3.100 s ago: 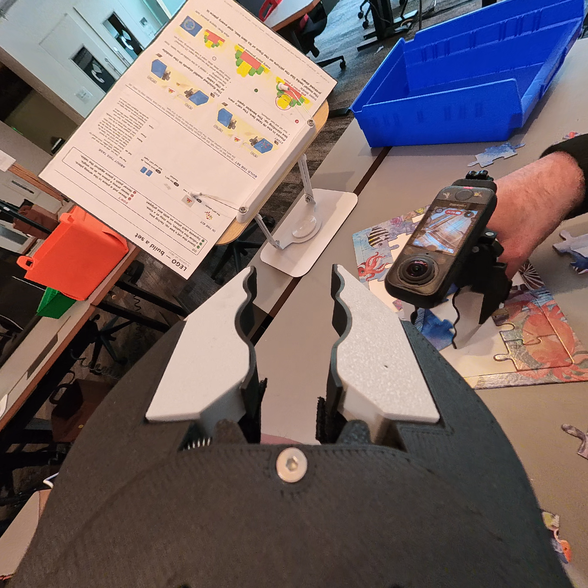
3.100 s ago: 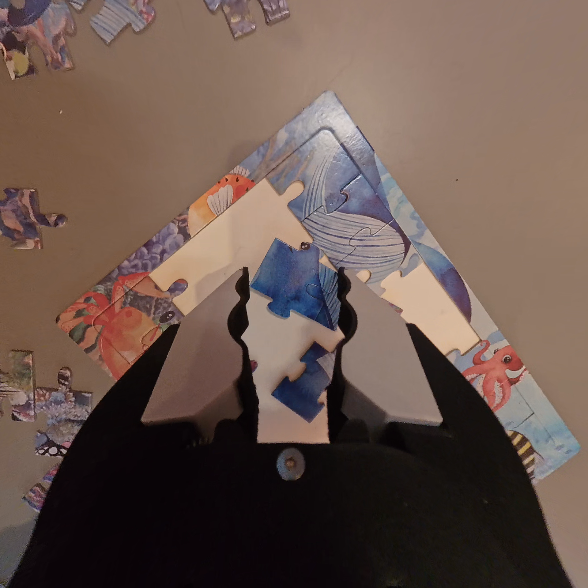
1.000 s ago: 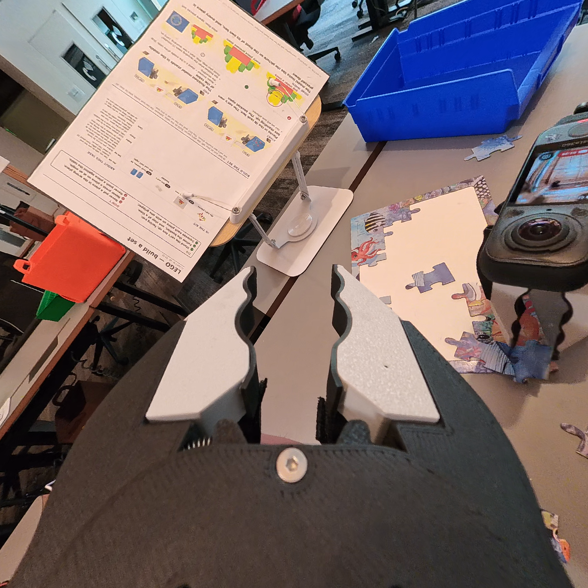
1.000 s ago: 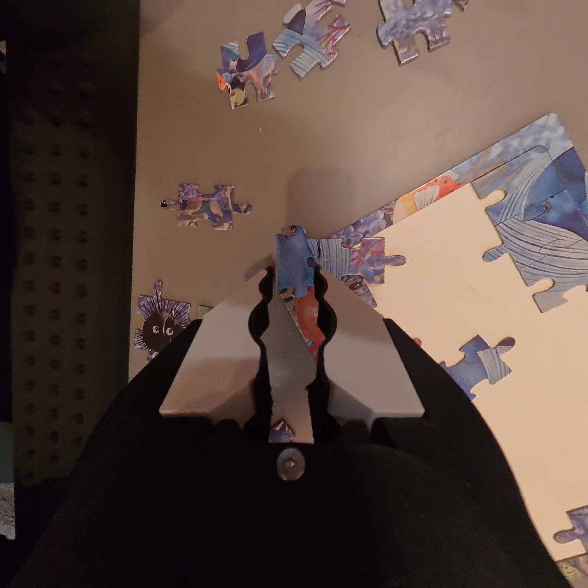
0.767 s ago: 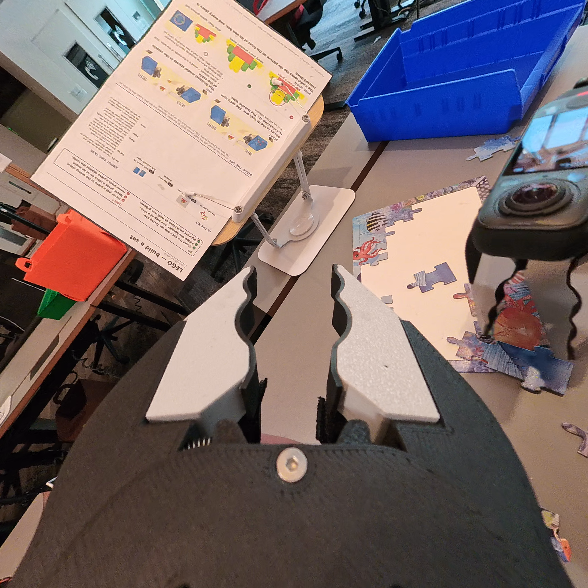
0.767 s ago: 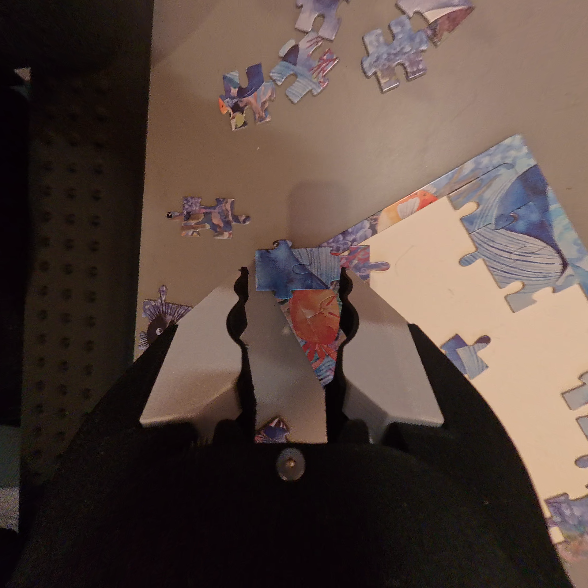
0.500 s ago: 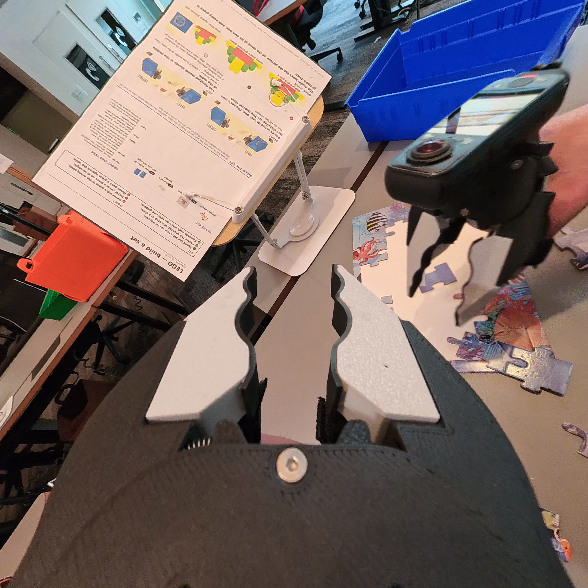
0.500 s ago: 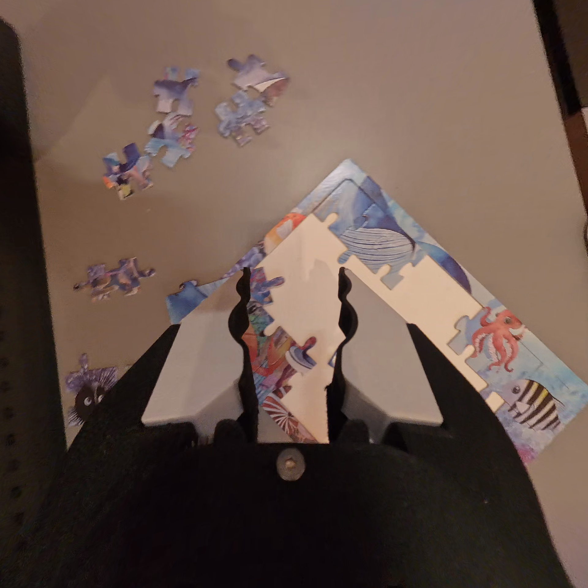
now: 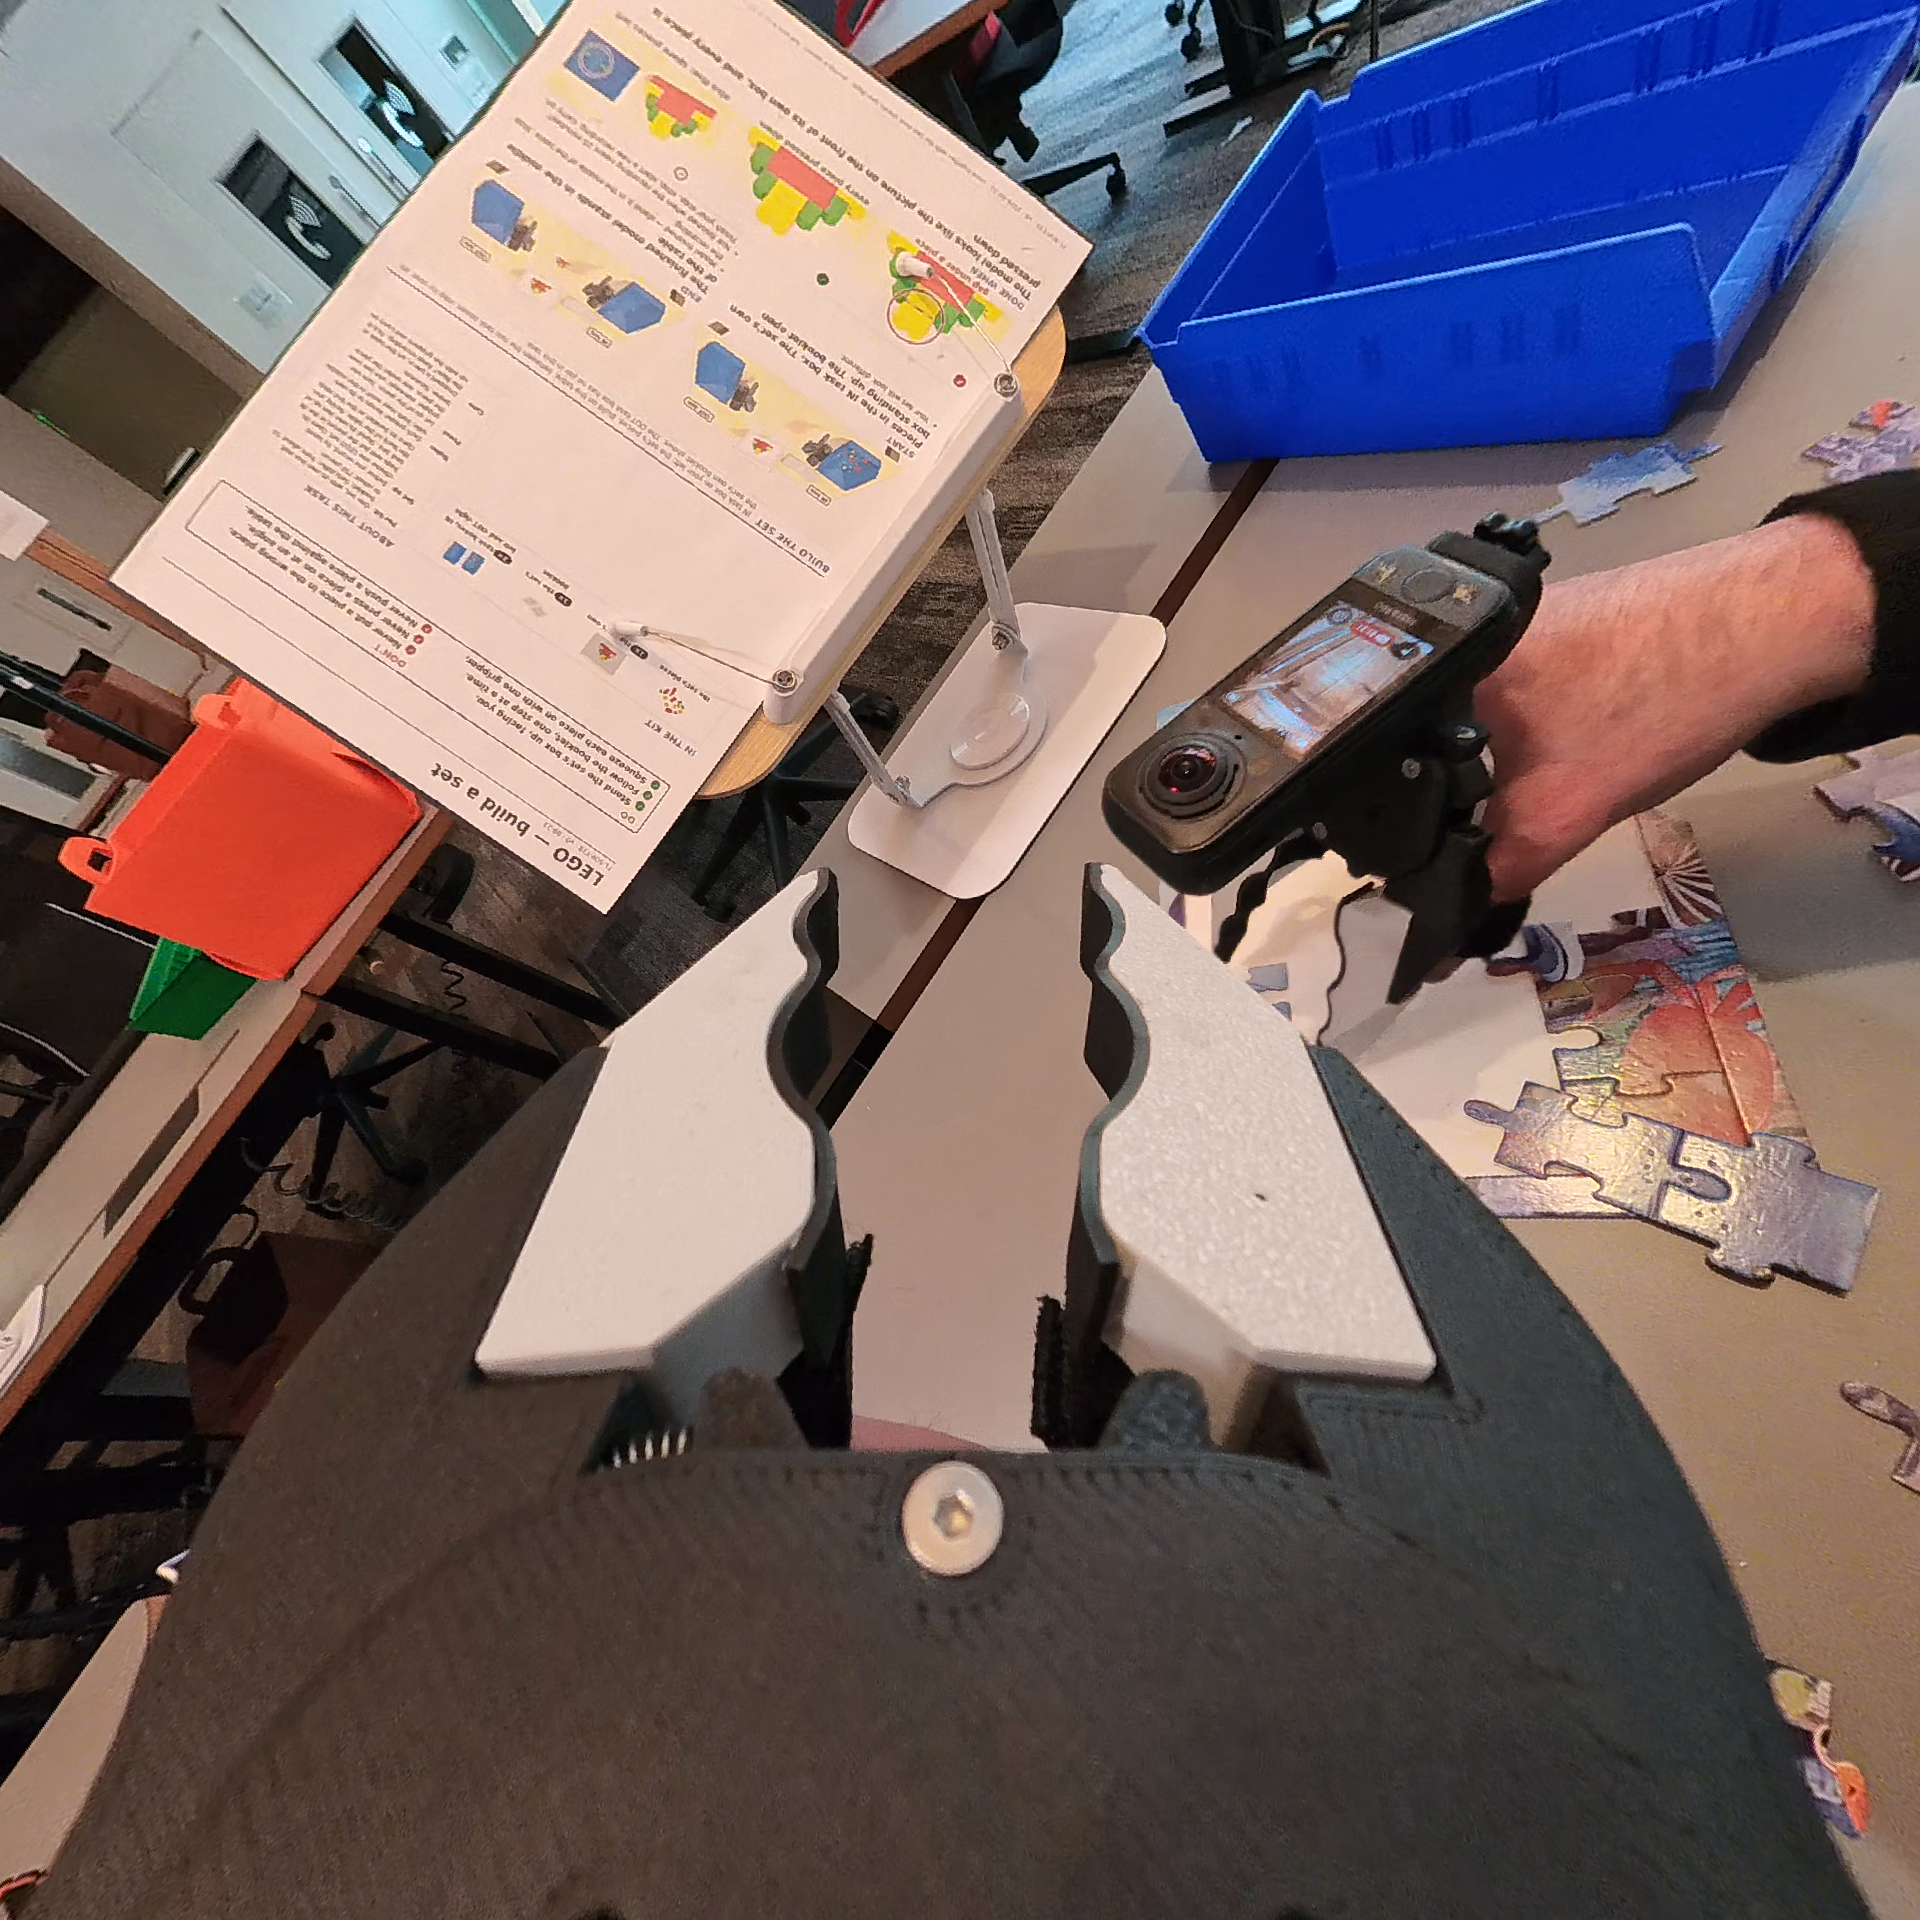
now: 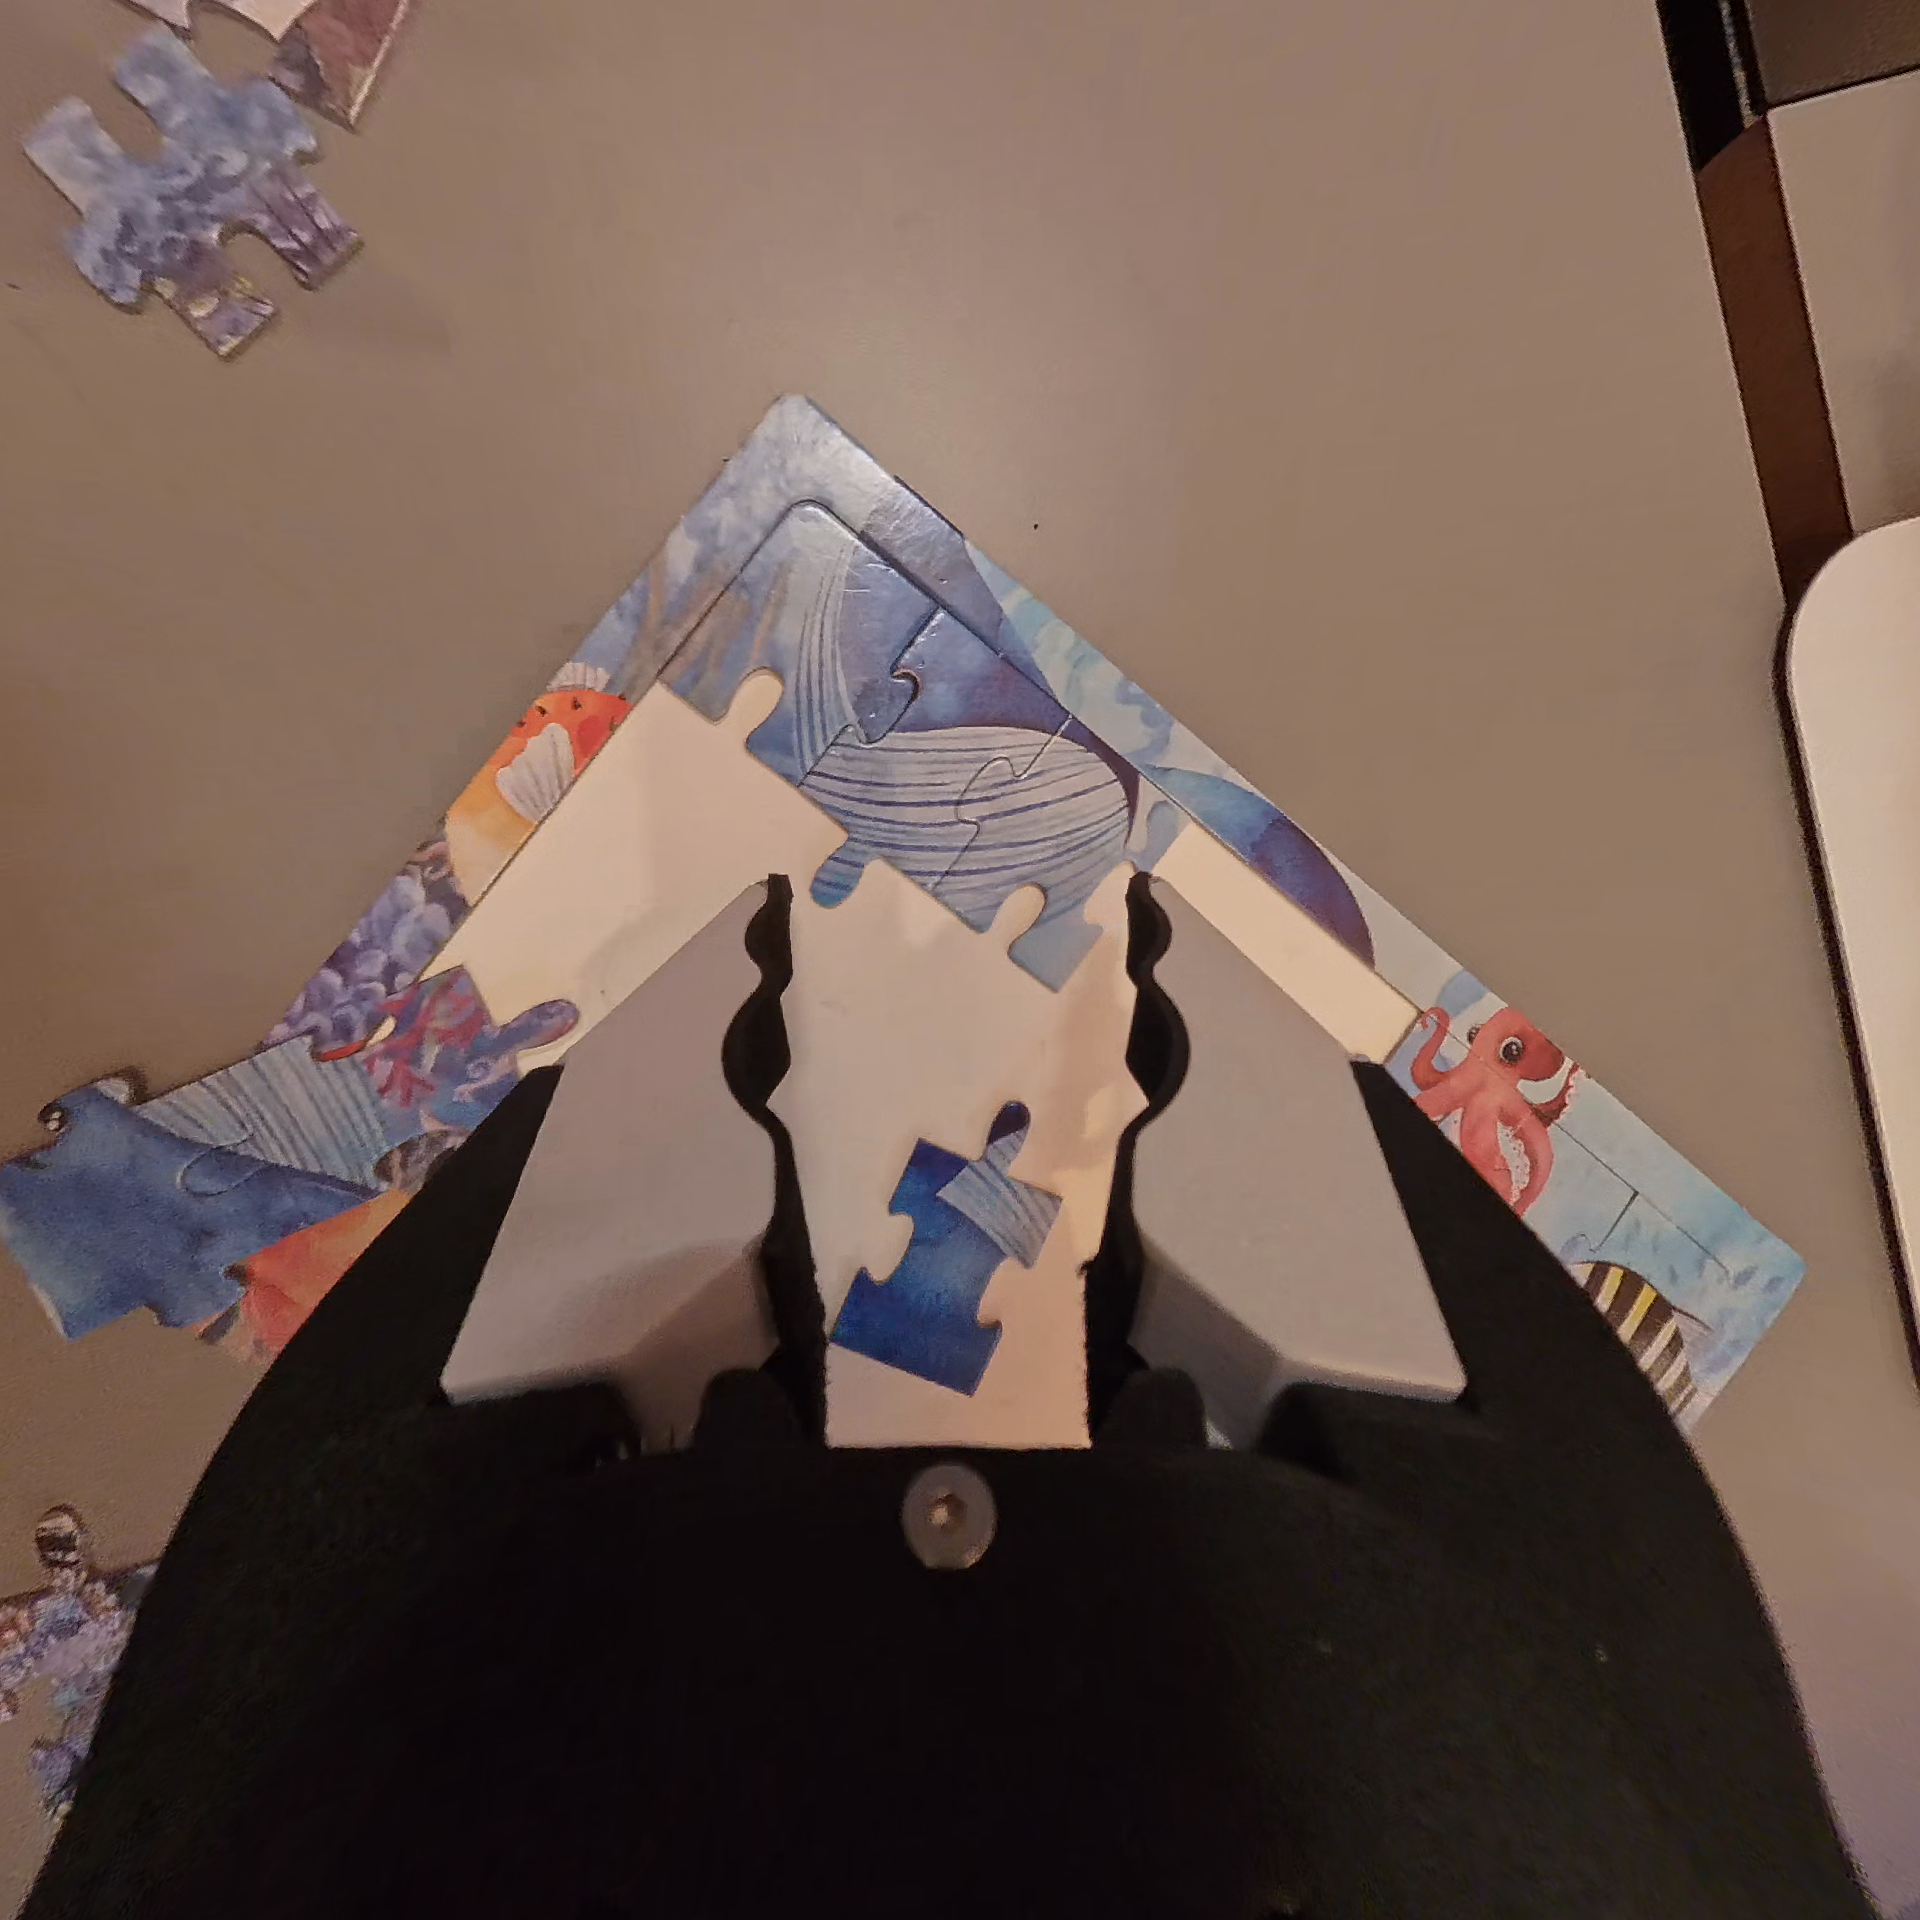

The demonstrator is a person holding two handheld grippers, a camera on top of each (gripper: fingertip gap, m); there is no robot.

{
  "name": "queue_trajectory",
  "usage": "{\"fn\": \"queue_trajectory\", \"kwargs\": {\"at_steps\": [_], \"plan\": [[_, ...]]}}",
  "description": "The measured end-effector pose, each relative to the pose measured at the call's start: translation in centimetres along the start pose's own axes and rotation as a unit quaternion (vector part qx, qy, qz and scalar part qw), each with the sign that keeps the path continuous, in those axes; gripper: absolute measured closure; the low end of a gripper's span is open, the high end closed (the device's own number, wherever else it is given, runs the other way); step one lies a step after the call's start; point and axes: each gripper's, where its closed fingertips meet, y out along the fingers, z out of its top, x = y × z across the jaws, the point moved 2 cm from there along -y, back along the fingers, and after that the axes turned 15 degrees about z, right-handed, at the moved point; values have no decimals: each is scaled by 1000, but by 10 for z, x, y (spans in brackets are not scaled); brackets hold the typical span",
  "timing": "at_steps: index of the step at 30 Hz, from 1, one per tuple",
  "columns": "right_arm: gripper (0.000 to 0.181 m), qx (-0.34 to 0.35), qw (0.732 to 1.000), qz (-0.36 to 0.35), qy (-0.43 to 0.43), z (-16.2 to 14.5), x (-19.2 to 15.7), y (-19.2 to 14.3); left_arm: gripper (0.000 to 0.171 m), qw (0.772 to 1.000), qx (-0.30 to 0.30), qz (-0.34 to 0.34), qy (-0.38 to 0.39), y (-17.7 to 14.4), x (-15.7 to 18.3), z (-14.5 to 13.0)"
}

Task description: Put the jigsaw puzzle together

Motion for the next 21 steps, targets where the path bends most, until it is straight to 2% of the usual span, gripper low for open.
{"fn": "queue_trajectory", "kwargs": {"at_steps": [2,6,10,12,21], "plan": [[116,-16,1000,-12,17,-5,8,4,126,1000,0,0,0,0,0,0],[122,12,996,42,75,-7,4,8,126,1000,-1,1,-2,0,-1,-1],[131,20,997,37,72,-9,5,8,126,1000,1,0,0,-1,0,0],[150,18,997,27,67,-9,7,8,126,1000,1,1,0,-1,0,0],[153,32,997,28,58,-7,6,8,126,1000,-1,-1,-3,0,-1,-2]]}}
